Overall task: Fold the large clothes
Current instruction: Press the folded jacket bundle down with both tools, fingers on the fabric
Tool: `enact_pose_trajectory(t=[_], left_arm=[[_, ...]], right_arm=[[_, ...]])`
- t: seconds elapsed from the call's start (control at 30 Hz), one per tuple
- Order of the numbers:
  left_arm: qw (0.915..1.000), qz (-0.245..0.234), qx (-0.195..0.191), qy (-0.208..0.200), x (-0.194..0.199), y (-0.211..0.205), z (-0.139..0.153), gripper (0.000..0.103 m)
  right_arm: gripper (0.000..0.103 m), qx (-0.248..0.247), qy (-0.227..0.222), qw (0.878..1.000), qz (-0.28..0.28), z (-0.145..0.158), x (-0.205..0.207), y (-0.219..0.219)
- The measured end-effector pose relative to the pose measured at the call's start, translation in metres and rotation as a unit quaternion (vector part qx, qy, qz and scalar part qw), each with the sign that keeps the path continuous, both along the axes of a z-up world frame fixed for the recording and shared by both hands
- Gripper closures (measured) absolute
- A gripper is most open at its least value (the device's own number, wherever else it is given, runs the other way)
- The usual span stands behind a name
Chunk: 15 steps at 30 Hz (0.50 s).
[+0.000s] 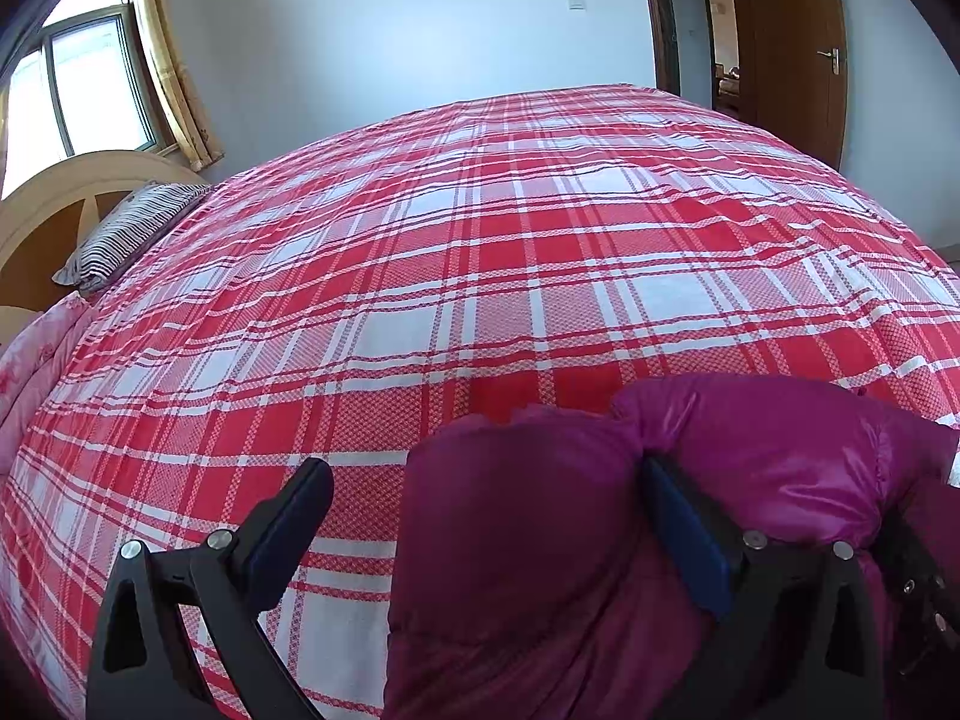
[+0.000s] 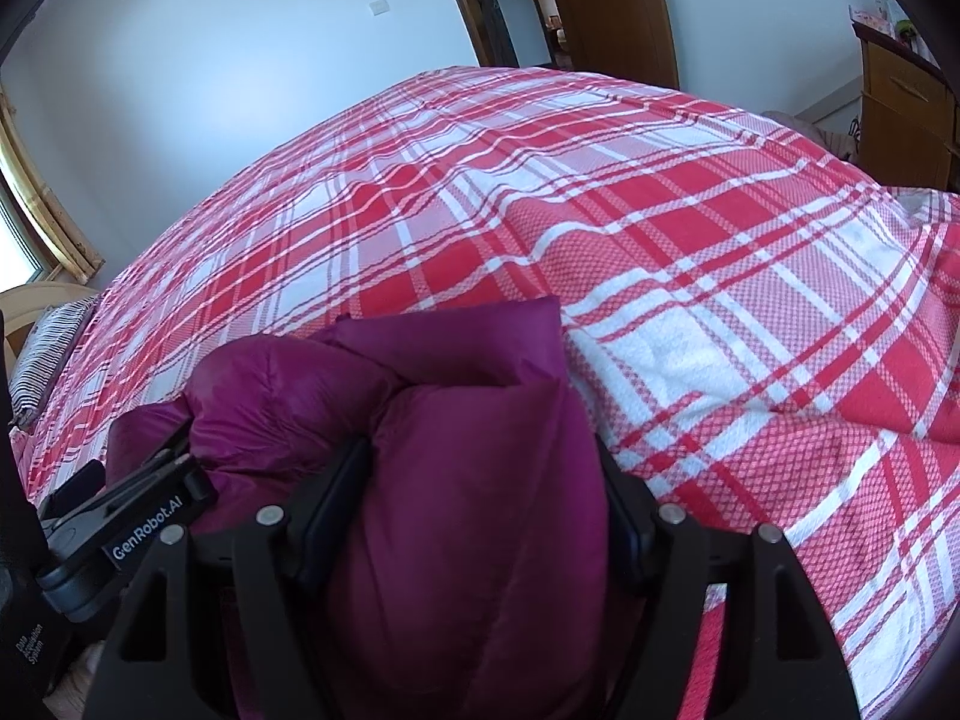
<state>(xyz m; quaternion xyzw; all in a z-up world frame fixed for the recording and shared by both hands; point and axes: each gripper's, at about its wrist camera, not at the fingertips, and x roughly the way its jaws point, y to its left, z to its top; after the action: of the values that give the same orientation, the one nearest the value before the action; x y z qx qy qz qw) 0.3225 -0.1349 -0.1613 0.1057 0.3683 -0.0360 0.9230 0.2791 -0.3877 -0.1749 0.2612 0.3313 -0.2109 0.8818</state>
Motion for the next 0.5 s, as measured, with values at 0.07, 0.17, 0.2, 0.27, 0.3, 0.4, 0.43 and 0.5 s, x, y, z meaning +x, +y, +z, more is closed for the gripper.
enact_pose_trajectory(t=[0.07, 0.17, 0.2, 0.27, 0.3, 0.4, 0.43, 0.5], left_arm=[[1.0, 0.0, 0.0, 0.0, -0.0002, -0.0005, 0.0002, 0.001], [1.0, 0.0, 0.001, 0.0, -0.0002, -0.0004, 0.0002, 0.001], [1.0, 0.0, 0.001, 0.001, -0.0002, -0.0003, 0.0001, 0.001], [1.0, 0.0, 0.0, 0.002, -0.0001, -0.0003, 0.0001, 0.001], [1.0, 0.0, -0.001, 0.002, 0.0, -0.0003, 0.0, 0.001], [1.0, 0.0, 0.0, 0.002, 0.0002, -0.0004, 0.0001, 0.001], [1.0, 0.0, 0.0, 0.003, 0.0002, -0.0003, -0.0002, 0.001], [1.0, -0.001, 0.0, 0.005, 0.0006, -0.0002, -0.0008, 0.001]], right_arm=[[0.03, -0.001, 0.001, 1.0, 0.0, 0.0001, 0.0002, 0.0004], [0.03, -0.003, 0.004, 1.0, 0.0, 0.0, 0.0005, 0.0005], [0.03, -0.003, 0.004, 1.0, 0.0, -0.0001, 0.001, 0.0007], [0.03, -0.006, 0.007, 1.0, 0.0, 0.0001, 0.0017, 0.0013], [0.03, -0.008, 0.01, 1.0, 0.0, 0.0001, 0.0028, 0.0017], [0.029, -0.009, 0.012, 1.0, 0.0, 0.0005, 0.0038, 0.0022], [0.029, -0.01, 0.013, 1.0, 0.0, 0.0006, 0.0042, 0.0025], [0.029, -0.012, 0.015, 1.0, 0.0, 0.0002, 0.0041, 0.0023]])
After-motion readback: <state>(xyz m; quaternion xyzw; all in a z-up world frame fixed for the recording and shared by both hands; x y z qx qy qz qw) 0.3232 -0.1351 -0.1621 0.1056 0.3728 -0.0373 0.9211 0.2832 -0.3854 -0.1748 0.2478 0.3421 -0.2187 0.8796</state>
